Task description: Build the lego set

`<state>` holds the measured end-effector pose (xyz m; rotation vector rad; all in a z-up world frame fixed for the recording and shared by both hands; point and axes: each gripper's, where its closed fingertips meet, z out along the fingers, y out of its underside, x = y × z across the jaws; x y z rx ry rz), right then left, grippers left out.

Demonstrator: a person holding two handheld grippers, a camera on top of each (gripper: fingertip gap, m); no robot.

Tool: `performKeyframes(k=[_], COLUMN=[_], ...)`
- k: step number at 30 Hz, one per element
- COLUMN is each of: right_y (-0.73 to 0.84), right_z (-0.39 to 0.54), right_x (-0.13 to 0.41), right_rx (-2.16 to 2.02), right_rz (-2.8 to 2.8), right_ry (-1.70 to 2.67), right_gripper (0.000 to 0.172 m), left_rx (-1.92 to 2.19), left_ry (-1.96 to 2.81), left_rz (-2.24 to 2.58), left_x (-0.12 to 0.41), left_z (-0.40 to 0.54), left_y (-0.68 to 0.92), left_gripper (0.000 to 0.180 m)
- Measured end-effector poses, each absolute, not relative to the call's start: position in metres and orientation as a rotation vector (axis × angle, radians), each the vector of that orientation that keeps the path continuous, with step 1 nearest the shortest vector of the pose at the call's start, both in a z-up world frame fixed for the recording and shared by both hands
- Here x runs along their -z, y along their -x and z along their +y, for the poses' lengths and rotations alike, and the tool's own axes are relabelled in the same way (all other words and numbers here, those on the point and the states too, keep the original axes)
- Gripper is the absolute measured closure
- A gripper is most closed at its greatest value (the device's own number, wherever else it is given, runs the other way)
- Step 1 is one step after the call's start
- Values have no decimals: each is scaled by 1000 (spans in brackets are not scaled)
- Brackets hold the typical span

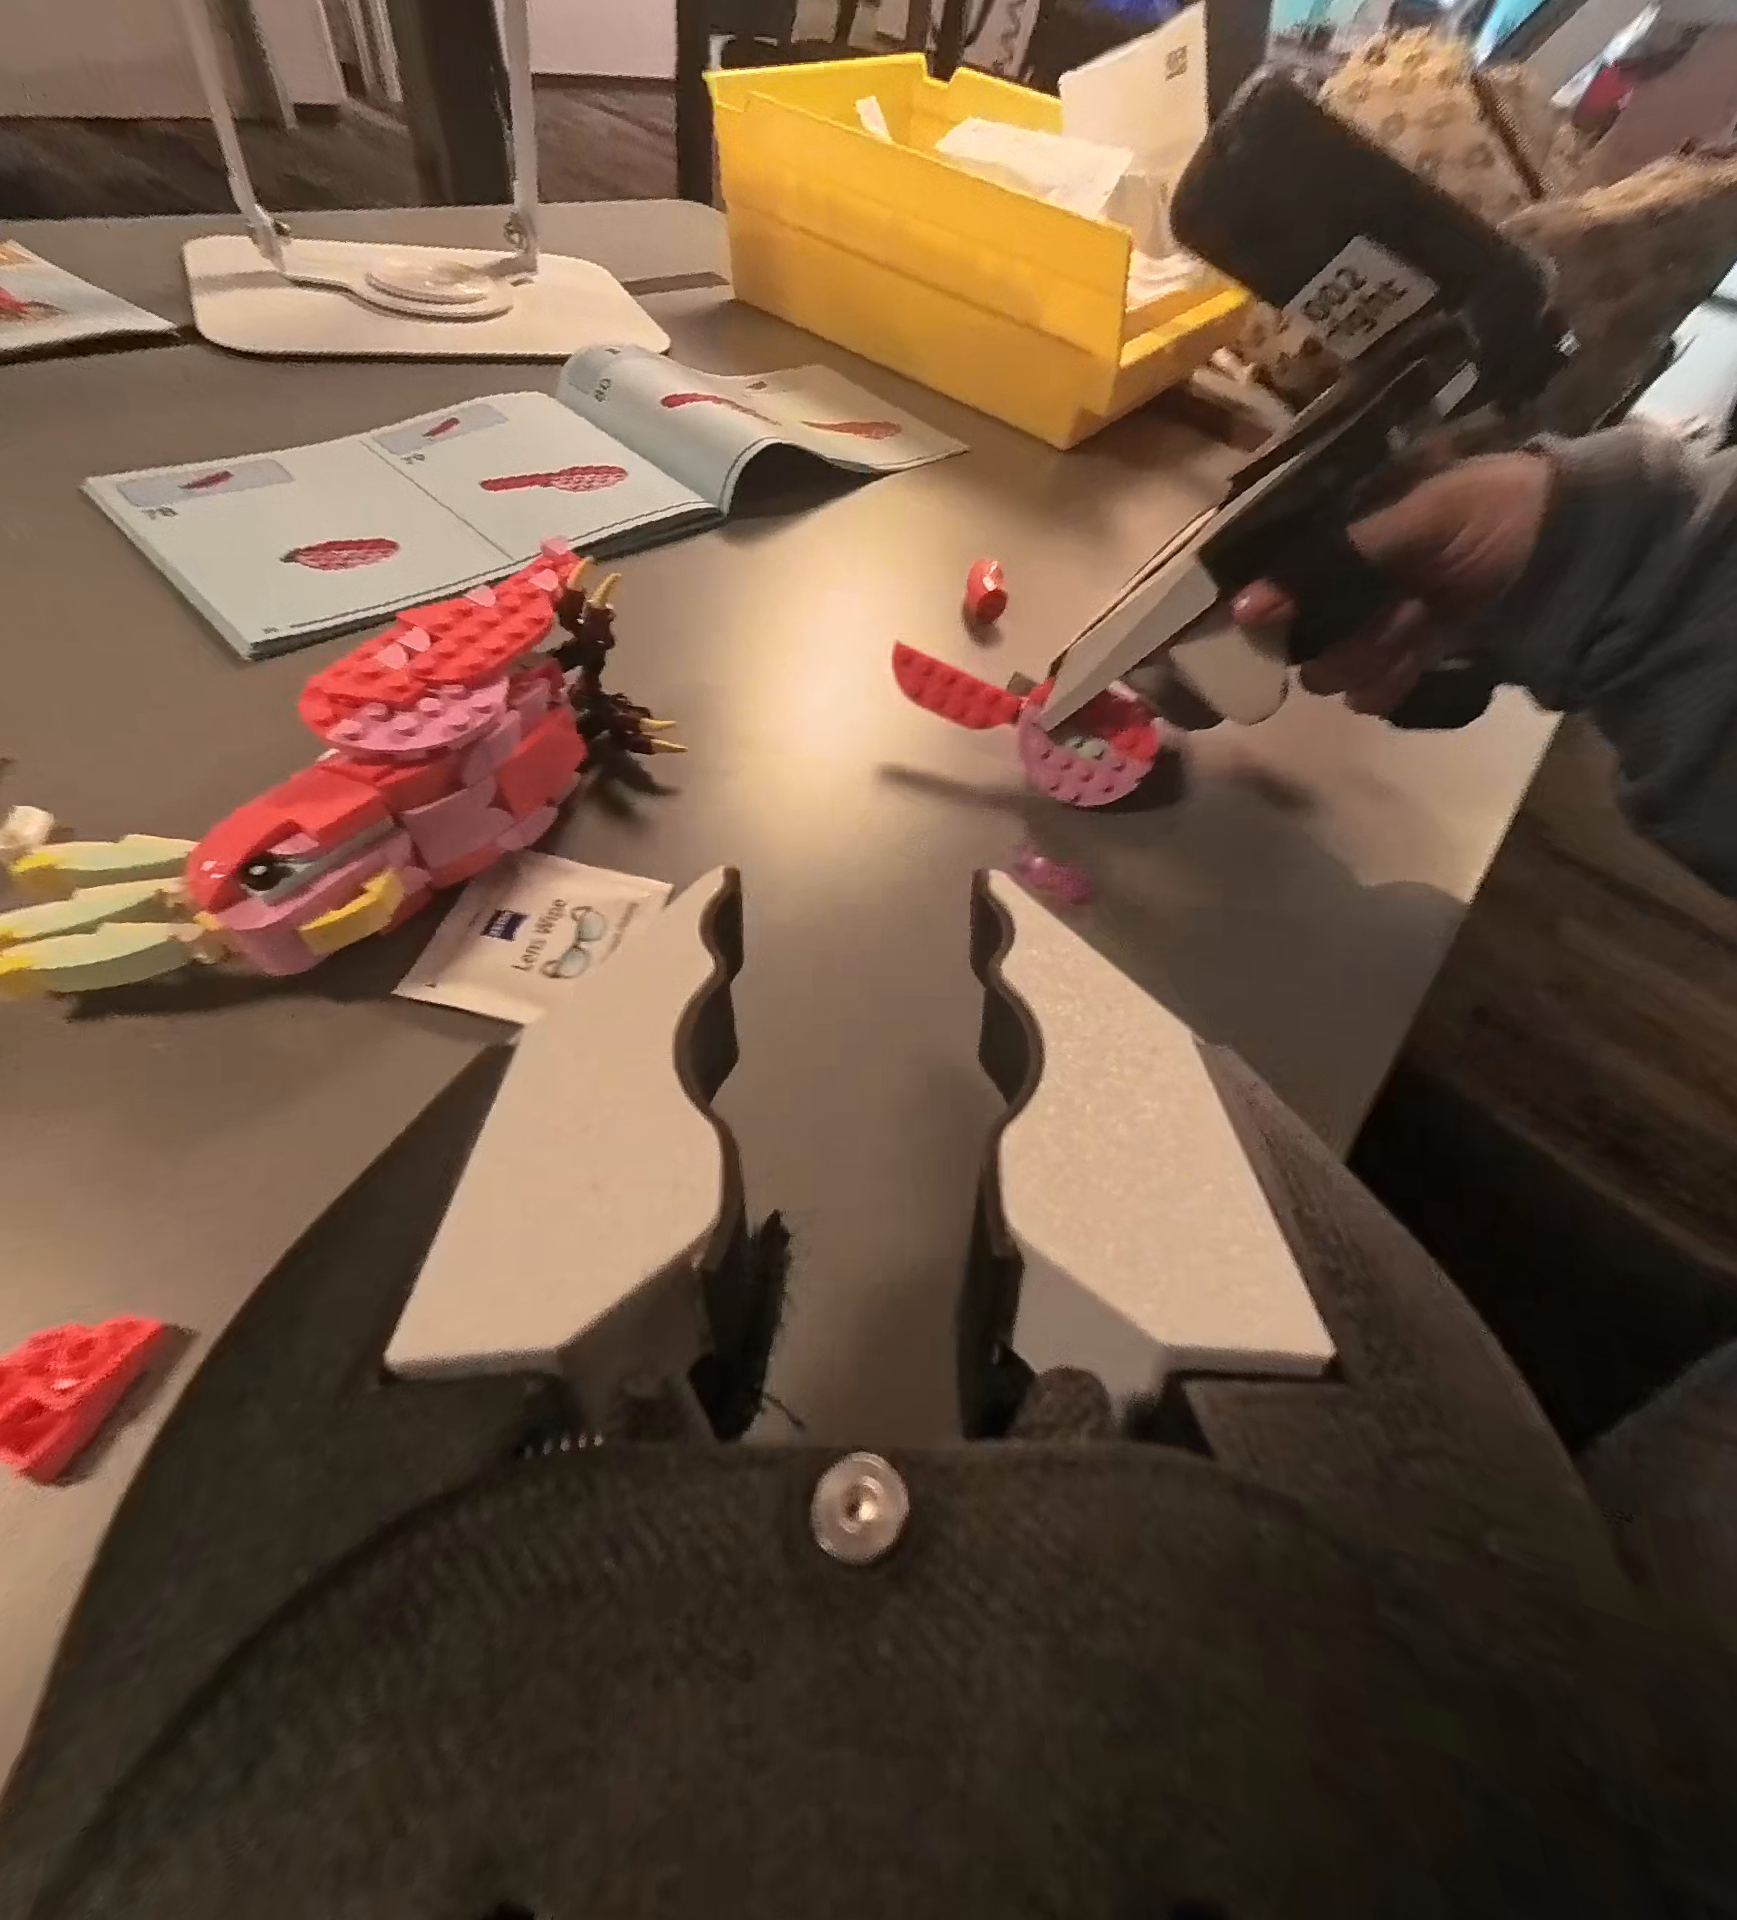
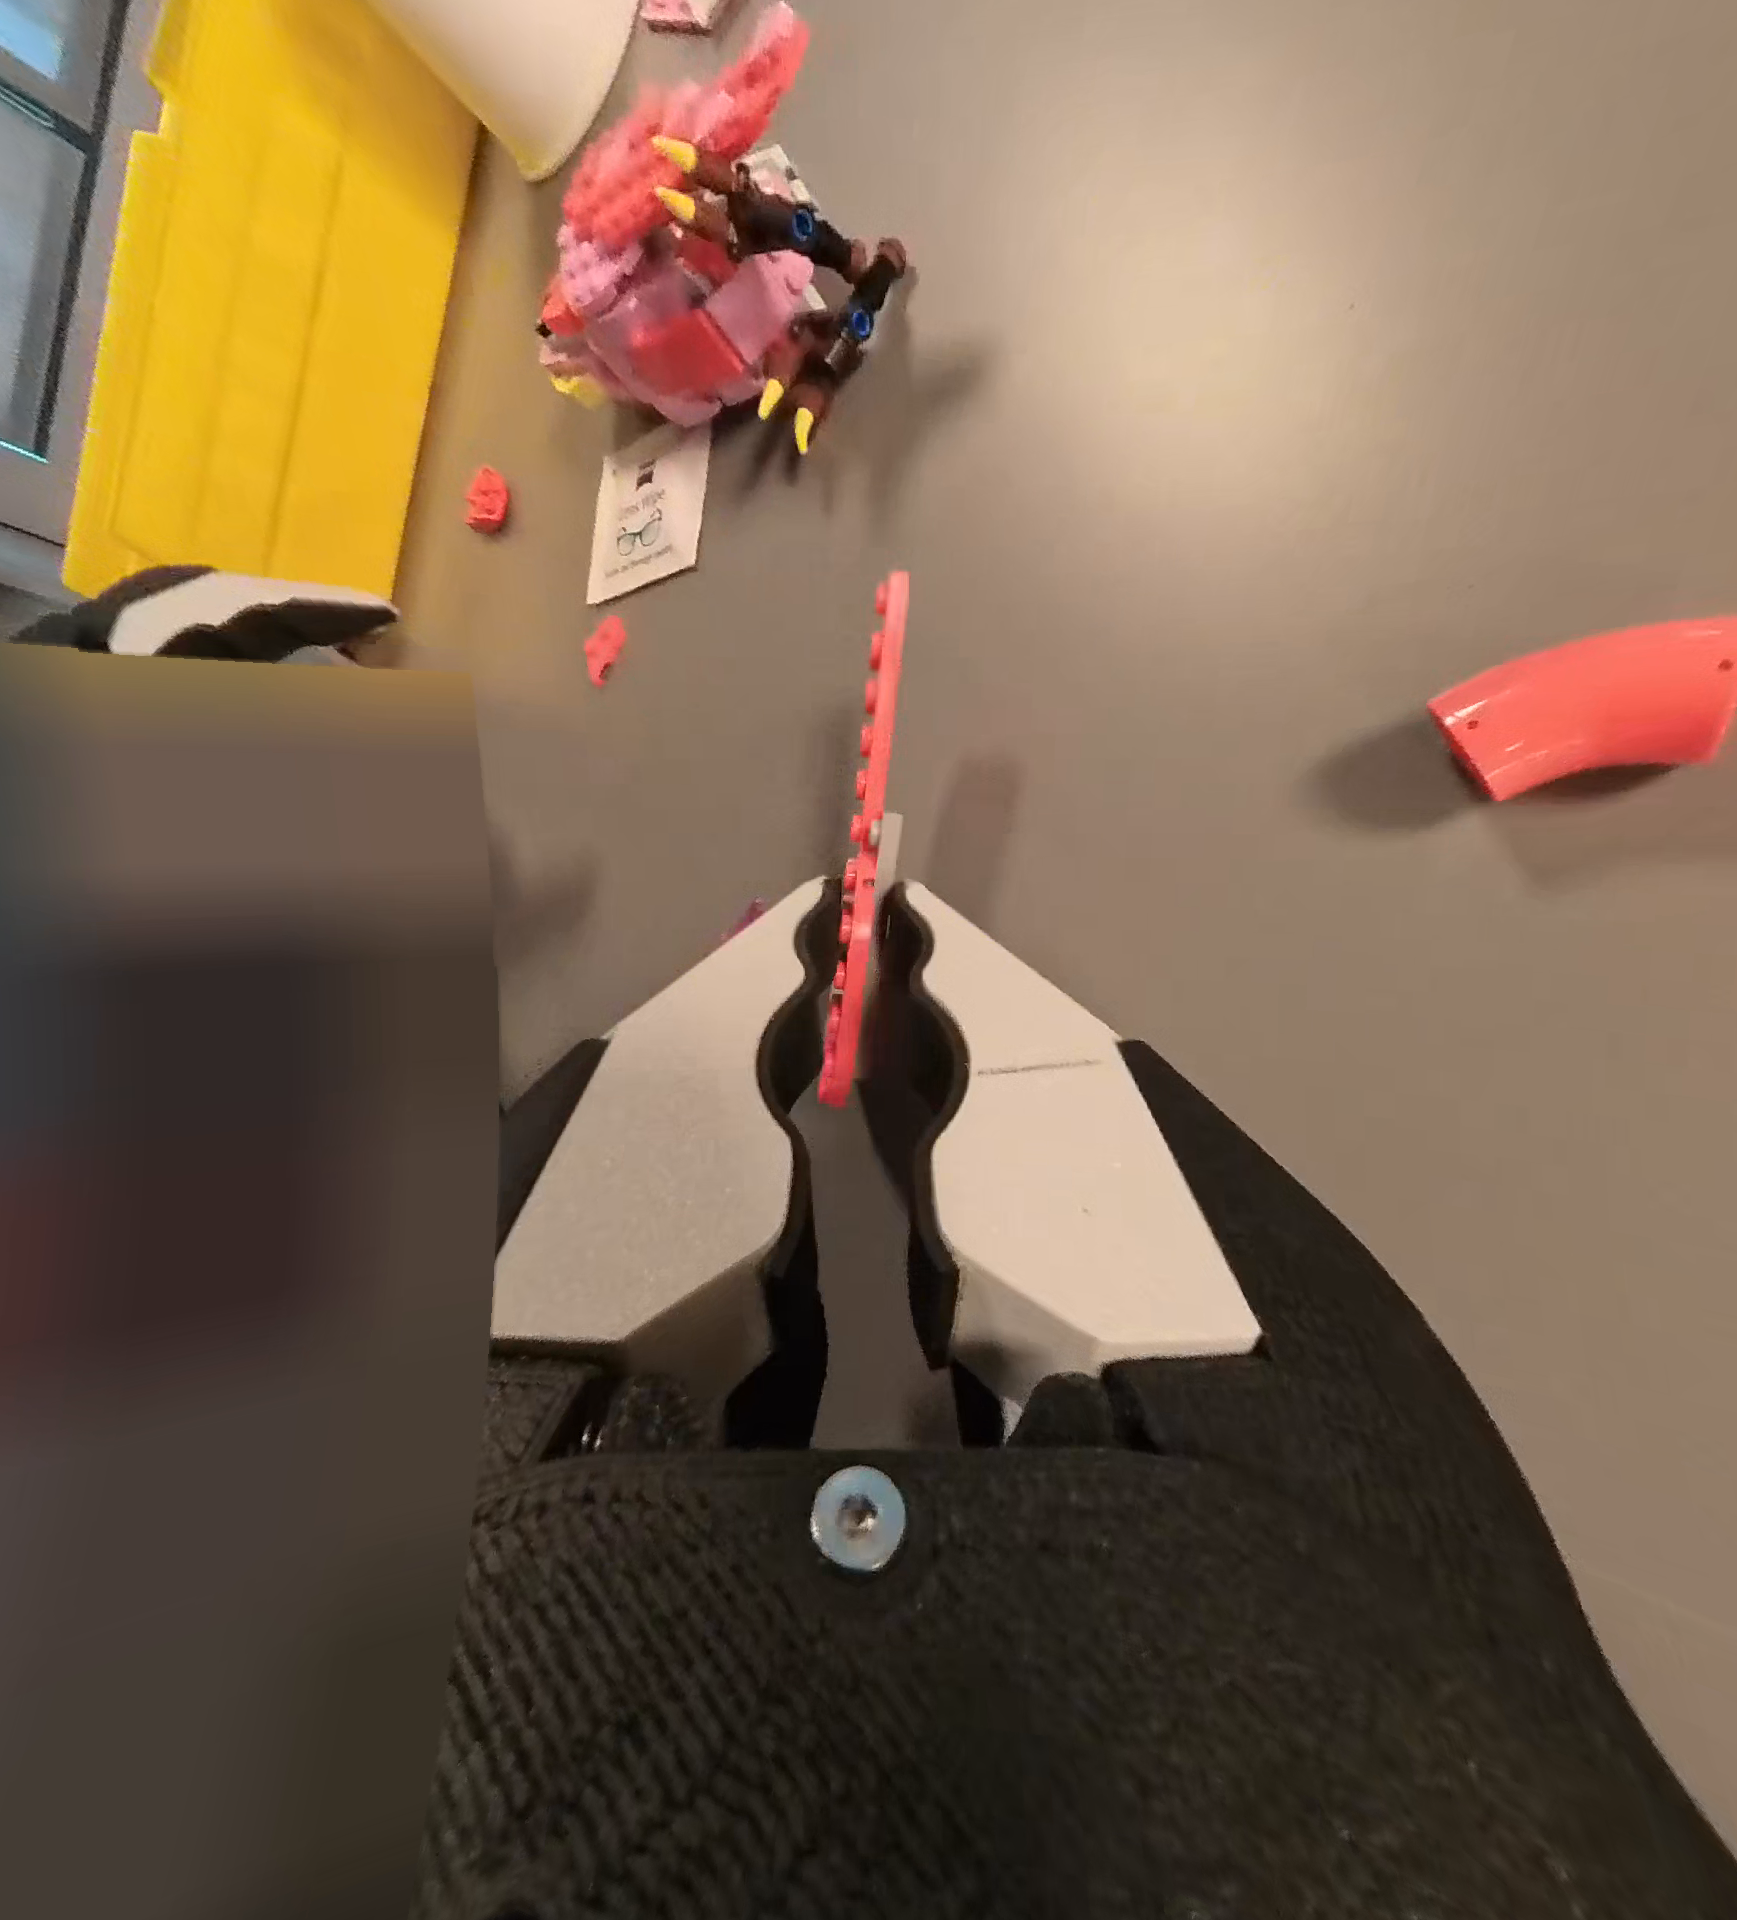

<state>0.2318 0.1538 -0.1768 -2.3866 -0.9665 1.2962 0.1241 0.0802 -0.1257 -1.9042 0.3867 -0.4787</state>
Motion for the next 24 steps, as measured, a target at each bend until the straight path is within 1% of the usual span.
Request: performKeyframes(k=[5,9,10,13,16,24], right_y=[-235,-243,-245,-245,-246,-257], right_z=[156,166,169,180,186,201], right_x=[181,176,173,157,146,128], right_rx=[-1203,-1076,-1047,-1003,-988,-945], right_rz=[-956,-940,-937,-914,-891,-815], right_ry=[2403,2375,2349,2208,2102,1937], right_gripper=[151,133,131,129,130,135], left_rx=[174,158,143,46,-18,72], left_ry=[2030,2134,2156,2185,2211,2263], left_rz=[468,466,467,517,566,515], left_x=[149,163,167,176,184,189], left_z=[89,90,90,92,95,102], left_y=[-100,-98,-97,-94,-94,-96], left_gripper=[138,144,144,145,151,159])
